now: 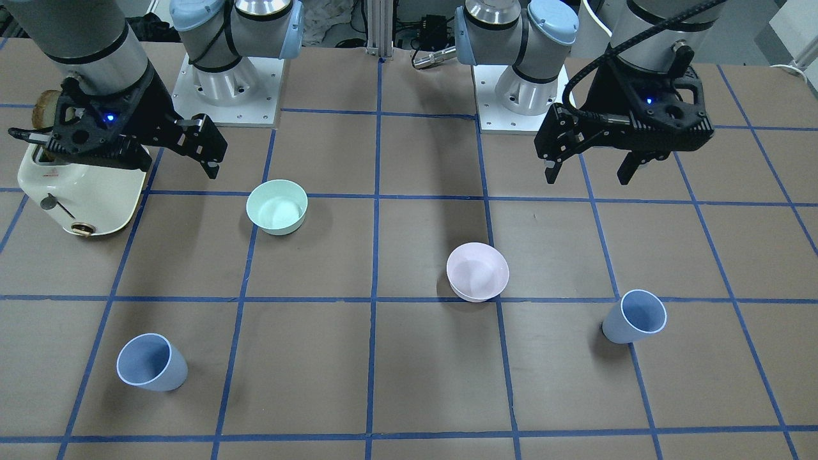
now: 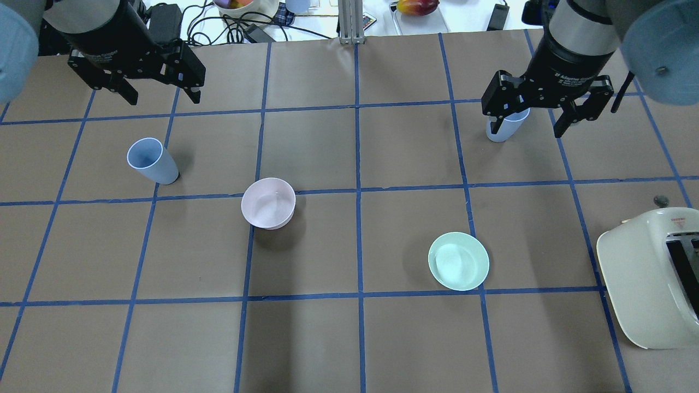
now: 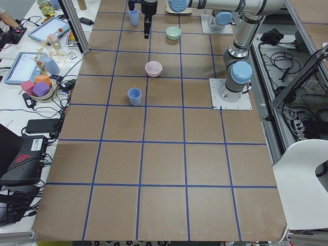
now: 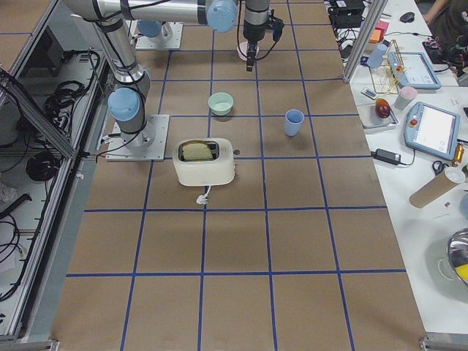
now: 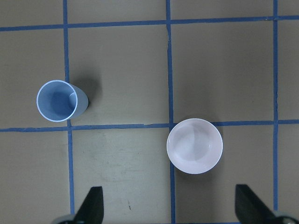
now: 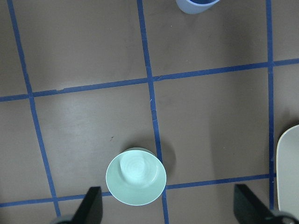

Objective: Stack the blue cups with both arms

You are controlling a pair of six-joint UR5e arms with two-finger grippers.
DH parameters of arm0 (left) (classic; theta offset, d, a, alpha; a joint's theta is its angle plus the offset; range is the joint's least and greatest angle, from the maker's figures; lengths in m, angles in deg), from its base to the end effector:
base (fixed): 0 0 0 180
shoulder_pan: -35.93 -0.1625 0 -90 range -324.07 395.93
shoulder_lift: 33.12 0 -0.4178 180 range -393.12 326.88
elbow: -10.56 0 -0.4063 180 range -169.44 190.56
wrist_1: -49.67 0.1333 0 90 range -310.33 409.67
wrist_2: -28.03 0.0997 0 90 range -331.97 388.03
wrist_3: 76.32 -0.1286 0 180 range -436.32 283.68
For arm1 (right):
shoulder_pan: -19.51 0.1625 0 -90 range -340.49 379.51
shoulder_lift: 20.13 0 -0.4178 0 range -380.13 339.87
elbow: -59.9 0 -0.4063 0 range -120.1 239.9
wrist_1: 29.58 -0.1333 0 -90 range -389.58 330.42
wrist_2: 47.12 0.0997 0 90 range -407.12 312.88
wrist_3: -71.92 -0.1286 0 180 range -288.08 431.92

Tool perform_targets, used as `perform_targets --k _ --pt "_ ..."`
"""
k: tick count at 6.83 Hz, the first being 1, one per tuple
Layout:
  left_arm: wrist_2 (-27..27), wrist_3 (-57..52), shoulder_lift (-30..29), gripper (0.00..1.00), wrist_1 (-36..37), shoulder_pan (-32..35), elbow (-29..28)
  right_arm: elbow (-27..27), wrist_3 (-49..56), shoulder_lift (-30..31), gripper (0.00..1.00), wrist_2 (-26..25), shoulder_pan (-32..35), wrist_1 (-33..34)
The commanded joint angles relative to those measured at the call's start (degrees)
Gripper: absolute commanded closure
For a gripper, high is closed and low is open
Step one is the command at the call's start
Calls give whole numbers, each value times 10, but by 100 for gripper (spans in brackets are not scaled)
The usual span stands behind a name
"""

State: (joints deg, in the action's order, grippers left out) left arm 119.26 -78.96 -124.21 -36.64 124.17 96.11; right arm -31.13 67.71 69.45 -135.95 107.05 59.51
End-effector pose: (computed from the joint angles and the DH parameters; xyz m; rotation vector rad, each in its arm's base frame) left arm -0.1143 -0.5320 0.4887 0.0218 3.1096 -0.1901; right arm 0.1142 -0.5089 0.4374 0.1822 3.1158 0.0648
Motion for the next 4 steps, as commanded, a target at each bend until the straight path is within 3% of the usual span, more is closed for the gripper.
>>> perform_targets --k 1,4 --pt "0 0 0 0 0 0 1 2 2 -3 0 6 0 -3" --pt "0 0 0 0 0 0 1 5 4 0 0 -2 0 -29"
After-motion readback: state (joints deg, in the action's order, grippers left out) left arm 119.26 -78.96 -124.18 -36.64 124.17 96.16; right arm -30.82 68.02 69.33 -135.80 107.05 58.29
